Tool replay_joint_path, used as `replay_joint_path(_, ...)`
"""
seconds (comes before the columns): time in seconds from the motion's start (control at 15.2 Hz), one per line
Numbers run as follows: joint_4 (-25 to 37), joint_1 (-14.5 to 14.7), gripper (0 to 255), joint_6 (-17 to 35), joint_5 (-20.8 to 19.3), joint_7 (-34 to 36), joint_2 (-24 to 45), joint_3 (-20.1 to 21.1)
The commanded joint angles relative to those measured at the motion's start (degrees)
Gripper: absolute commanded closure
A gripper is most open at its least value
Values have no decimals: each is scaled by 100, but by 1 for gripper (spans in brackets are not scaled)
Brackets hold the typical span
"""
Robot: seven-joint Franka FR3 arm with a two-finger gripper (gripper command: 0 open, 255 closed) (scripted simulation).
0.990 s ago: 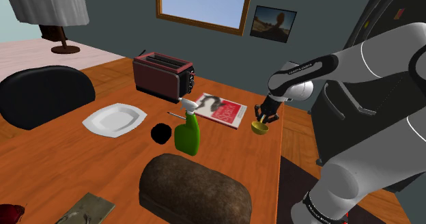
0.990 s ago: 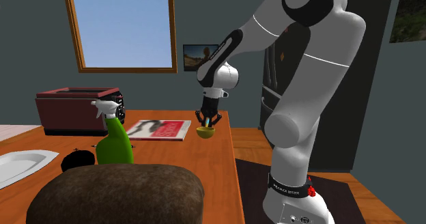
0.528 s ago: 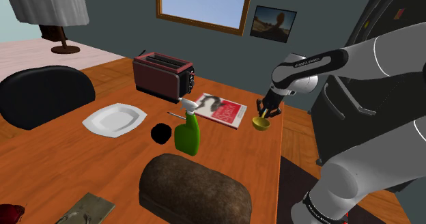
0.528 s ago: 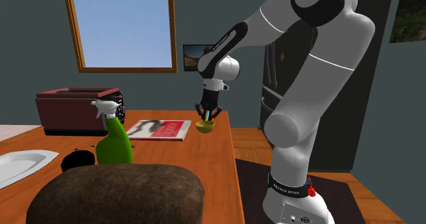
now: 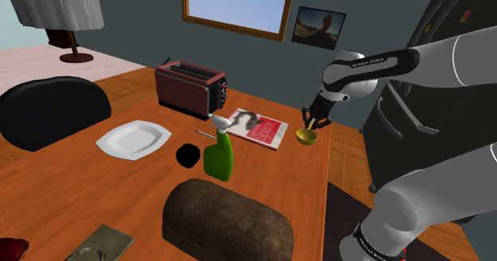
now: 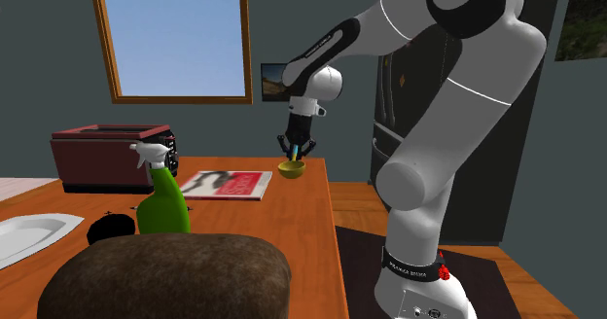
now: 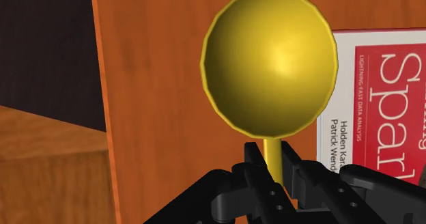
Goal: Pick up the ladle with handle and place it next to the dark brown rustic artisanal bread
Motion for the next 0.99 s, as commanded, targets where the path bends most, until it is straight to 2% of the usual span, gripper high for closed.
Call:
replay_joint_path(0.0, 91, -9, 255, -163, -22, 36, -72, 10)
replay_joint_path(0.92, 929, -40, 255, -1304, -125, 251, -391, 56)
